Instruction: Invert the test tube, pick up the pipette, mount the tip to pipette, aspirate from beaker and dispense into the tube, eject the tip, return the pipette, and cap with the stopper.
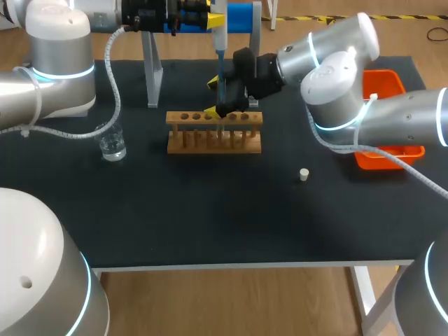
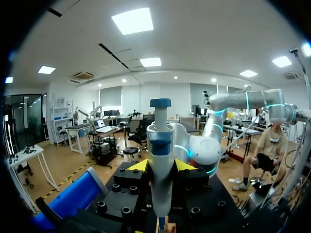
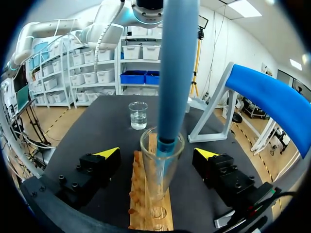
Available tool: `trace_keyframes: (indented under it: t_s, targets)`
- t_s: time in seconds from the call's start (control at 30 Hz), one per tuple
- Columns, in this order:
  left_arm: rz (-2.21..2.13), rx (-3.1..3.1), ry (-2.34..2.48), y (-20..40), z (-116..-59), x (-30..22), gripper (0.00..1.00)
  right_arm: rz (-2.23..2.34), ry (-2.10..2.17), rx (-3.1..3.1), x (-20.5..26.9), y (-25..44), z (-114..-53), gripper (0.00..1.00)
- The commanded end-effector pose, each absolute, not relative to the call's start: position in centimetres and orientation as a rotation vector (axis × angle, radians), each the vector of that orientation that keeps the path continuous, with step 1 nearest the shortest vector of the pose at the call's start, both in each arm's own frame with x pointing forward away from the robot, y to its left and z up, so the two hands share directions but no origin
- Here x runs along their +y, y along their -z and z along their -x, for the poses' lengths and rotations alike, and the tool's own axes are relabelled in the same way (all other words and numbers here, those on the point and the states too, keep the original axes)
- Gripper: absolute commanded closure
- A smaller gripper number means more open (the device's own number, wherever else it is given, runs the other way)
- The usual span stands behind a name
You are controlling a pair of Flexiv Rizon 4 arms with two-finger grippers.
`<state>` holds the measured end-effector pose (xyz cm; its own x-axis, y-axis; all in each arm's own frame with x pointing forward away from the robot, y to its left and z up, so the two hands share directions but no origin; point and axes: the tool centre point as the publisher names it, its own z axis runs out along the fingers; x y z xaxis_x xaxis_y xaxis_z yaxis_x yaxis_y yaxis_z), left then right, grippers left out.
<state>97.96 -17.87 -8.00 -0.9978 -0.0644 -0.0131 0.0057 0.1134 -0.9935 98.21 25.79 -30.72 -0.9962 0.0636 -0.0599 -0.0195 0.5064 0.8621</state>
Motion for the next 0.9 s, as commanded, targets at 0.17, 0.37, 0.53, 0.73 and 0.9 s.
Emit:
trace_keyframes:
  t_s: [0.17,0.37,0.53,0.73,0.9]
  targets:
    - [0.056,2.304,2.043,7.5,-97.7,-18.0,1.00,-0.037,-1.516,2.661,25.7,30.6,-98.3,0.00]
    - [0.055,2.303,2.032,7.2,-97.6,-17.9,1.00,-0.037,-1.516,2.661,25.7,30.6,-98.3,0.00]
    - [0.055,2.302,2.023,6.9,-97.5,-18.0,1.00,-0.037,-1.516,2.661,25.7,30.6,-98.3,0.00]
    - [0.049,2.302,2.015,6.5,-97.3,-18.1,1.00,-0.037,-1.516,2.661,25.7,30.6,-98.3,0.00]
    - [0.046,2.303,2.007,6.2,-97.2,-18.2,1.00,-0.037,-1.516,2.661,25.7,30.6,-98.3,0.00]
